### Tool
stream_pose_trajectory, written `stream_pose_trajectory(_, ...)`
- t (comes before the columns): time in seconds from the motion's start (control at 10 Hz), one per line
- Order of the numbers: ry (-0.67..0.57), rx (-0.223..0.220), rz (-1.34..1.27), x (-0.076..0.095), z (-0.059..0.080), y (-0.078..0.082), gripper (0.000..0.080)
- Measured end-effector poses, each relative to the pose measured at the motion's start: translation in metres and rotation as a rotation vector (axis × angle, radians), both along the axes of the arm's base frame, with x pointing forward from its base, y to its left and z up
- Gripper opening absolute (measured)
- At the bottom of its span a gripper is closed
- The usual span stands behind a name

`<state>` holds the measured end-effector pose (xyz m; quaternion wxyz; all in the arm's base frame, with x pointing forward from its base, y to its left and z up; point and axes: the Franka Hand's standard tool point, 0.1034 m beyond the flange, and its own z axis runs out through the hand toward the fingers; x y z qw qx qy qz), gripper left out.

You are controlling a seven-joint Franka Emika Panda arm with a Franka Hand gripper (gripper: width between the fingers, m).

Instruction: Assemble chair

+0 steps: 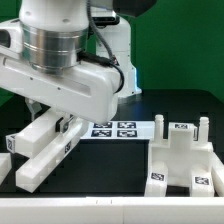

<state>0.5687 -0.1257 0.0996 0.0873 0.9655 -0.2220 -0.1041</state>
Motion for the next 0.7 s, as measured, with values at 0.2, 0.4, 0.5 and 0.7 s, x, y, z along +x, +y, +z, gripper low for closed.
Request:
stream_pose_trajectory(0.2, 0.003, 0.0, 0.005, 0.0, -0.002, 0.002, 0.0287)
stream_pose_trajectory(0.4, 0.009, 0.0, 0.013, -0.001, -0.006, 0.005, 0.0287)
stream_pose_trajectory(0.5, 0.009, 0.003, 0.021, -0.004, -0.012, 0.0, 0.0287)
stream_pose_trajectory(0.7, 0.029, -0.05, 0.048, -0.006, -0.015, -0.002, 0.0287)
